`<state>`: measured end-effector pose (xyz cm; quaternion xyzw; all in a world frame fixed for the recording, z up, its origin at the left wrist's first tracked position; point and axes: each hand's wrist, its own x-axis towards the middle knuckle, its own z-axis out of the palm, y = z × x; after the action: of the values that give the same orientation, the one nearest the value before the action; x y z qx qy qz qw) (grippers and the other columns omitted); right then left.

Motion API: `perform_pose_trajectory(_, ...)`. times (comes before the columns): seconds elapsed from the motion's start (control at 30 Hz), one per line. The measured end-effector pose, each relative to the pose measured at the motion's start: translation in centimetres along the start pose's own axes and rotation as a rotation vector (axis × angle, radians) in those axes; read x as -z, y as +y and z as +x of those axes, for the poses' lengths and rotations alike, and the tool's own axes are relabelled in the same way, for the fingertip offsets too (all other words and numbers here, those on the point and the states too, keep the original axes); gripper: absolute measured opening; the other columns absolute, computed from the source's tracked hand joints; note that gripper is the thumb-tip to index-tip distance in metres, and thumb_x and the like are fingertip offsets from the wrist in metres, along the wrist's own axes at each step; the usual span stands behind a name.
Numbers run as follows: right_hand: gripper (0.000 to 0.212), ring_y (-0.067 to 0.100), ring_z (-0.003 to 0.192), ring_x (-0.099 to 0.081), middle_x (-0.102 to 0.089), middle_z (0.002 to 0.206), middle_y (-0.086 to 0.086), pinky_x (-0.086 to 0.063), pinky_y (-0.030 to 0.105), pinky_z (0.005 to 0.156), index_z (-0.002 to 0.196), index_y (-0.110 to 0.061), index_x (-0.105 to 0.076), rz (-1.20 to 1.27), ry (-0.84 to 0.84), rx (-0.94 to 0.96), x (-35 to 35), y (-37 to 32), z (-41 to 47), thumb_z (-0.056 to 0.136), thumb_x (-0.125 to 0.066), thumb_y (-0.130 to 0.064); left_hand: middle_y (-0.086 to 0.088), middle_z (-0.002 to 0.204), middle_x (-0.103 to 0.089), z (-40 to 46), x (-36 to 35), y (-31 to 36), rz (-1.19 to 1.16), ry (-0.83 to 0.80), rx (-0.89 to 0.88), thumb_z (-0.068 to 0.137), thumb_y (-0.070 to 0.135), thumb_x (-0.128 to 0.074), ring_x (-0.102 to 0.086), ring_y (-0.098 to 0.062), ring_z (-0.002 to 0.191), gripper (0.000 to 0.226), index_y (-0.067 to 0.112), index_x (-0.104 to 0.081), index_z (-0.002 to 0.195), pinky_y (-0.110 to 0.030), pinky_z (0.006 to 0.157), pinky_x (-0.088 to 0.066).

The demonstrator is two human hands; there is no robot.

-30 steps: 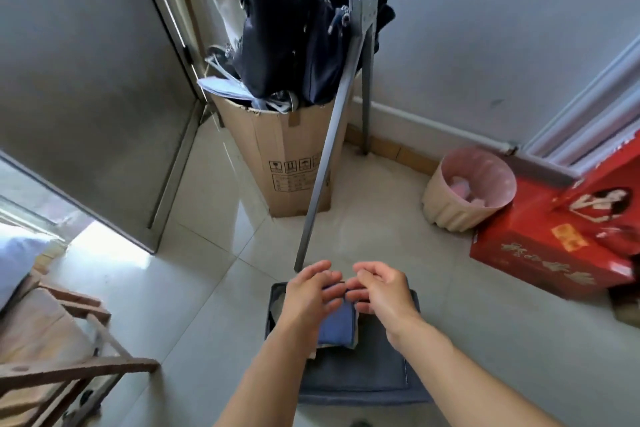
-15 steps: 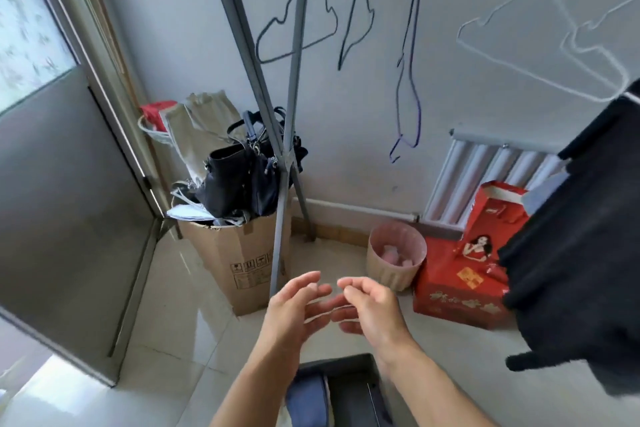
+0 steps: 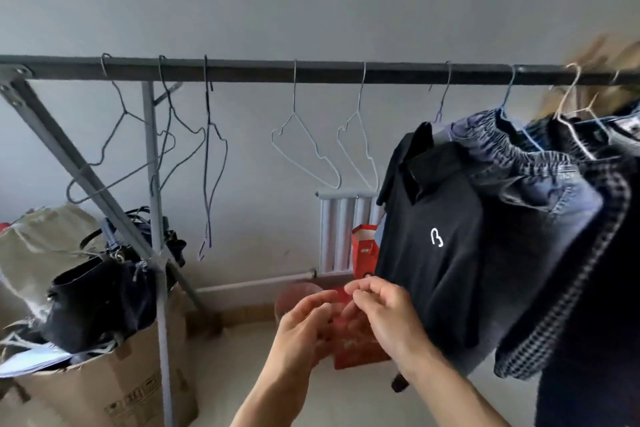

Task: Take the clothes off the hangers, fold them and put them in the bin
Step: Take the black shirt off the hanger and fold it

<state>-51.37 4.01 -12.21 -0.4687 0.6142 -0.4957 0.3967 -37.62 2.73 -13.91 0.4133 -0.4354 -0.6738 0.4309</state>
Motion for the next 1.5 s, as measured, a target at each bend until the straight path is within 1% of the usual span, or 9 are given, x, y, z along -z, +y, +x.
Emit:
perform_pose_trajectory(0.37, 0.020, 0.015, 0.054, -0.057, -0.069, 0.074, 0.008, -0.038, 0.017, 0.043, 0.094, -0.010, -0.066, -0.050, 0.268, 0.311, 13.9, -9.4, 6.2, 0.096, -0.048, -0.005, -0.002, 0.090, -0.073, 6.1, -14.0, 6.4, 0.030, -0.199, -0.077, 0.097, 0.011, -0.055, -0.067, -0.016, 0.073, 0.020, 0.013, -0.066, 0.114, -0.030, 0.069, -0.054)
perform_pose_trajectory(0.57, 0.022, 0.021, 0.075, -0.052, -0.057, 0.077, 0.002, -0.034, 0.027, 0.066, 0.077, -0.018, -0.058, -0.301, 0.544, 0.367, 17.8, -12.6, 14.2, 0.096, -0.048, -0.012, -0.009, 0.109, -0.071, 8.1, -16.4, 9.9, 0.104, -0.148, -0.154, 0.096, 0.010, -0.058, -0.068, -0.020, 0.082, 0.022, 0.013, -0.065, 0.117, -0.034, 0.078, -0.057)
perform_pose_trajectory(0.8, 0.040, 0.018, 0.052, -0.034, -0.036, 0.058, 0.004, -0.026, 0.029, 0.050, 0.057, -0.011, -0.033, -0.495, 0.420, 0.173, 18.1, -13.6, 18.6, 0.091, -0.054, -0.006, -0.013, 0.106, -0.070, 8.5, -17.2, 11.1, 0.095, -0.089, -0.188, 0.096, 0.009, -0.059, -0.065, -0.020, 0.082, 0.019, 0.013, -0.066, 0.112, -0.033, 0.074, -0.058)
perform_pose_trajectory(1.03, 0.016, 0.017, 0.071, -0.047, -0.056, 0.081, 0.008, -0.035, 0.024, 0.057, 0.094, 0.003, -0.069, -0.062, 0.352, 0.239, 18.3, -15.2, 17.7, 0.091, -0.064, -0.012, -0.004, 0.117, -0.065, 8.0, -18.0, 12.2, 0.290, -0.048, -0.311, 0.099, 0.014, -0.054, -0.063, -0.013, 0.099, 0.021, 0.020, -0.062, 0.118, -0.034, 0.083, -0.057)
perform_pose_trajectory(1.13, 0.008, 0.017, 0.059, -0.044, -0.054, 0.071, 0.007, -0.031, 0.020, 0.044, 0.083, -0.007, -0.068, 0.036, 0.278, 0.263, 18.6, -17.3, 16.2, 0.089, -0.064, -0.011, 0.005, 0.143, -0.047, 8.2, -18.3, 12.6, 0.343, -0.024, -0.408, 0.098, 0.023, -0.057, -0.051, -0.007, 0.121, 0.047, 0.024, -0.042, 0.143, -0.033, 0.104, -0.043)
perform_pose_trajectory(1.23, 0.004, 0.014, 0.053, -0.040, -0.052, 0.068, 0.004, -0.028, 0.015, 0.036, 0.082, -0.016, -0.069, 0.011, 0.102, 0.237, 18.4, -17.6, 14.5, 0.084, -0.068, -0.012, 0.011, 0.157, -0.027, 8.4, -18.7, 13.7, 0.348, -0.073, -0.486, 0.095, 0.027, -0.063, -0.035, 0.002, 0.132, 0.076, 0.026, -0.018, 0.156, -0.019, 0.099, -0.033)
perform_pose_trajectory(1.3, 0.006, 0.011, 0.053, -0.039, -0.053, 0.067, 0.000, -0.029, 0.020, 0.042, 0.080, -0.019, -0.069, 0.005, 0.019, 0.229, 18.2, -17.0, 13.8, 0.082, -0.071, -0.014, 0.008, 0.140, -0.047, 8.2, -18.8, 14.5, 0.430, -0.139, -0.469, 0.094, 0.024, -0.065, -0.054, 0.002, 0.109, 0.064, 0.023, -0.030, 0.147, -0.011, 0.083, -0.047)
perform_pose_trajectory(1.37, 0.011, 0.010, 0.054, -0.039, -0.052, 0.065, -0.002, -0.028, 0.023, 0.048, 0.075, -0.020, -0.067, 0.008, -0.013, 0.218, 18.0, -16.2, 13.4, 0.082, -0.072, -0.013, -0.001, 0.108, -0.065, 8.3, -18.4, 15.0, 0.613, -0.156, -0.410, 0.090, 0.028, -0.071, -0.065, -0.011, 0.087, 0.038, 0.015, -0.054, 0.121, -0.026, 0.082, -0.055)
perform_pose_trajectory(1.5, 0.020, 0.007, 0.046, -0.047, -0.059, 0.066, -0.001, -0.033, 0.017, 0.044, 0.071, -0.018, -0.059, 0.057, -0.012, 0.165, 17.6, -15.1, 12.8, 0.089, -0.065, -0.011, 0.004, 0.067, -0.057, 8.5, -18.0, 14.7, 1.066, 0.092, -0.580, 0.071, 0.050, -0.075, -0.056, -0.021, 0.067, 0.034, 0.021, -0.058, 0.073, -0.036, 0.068, -0.044)
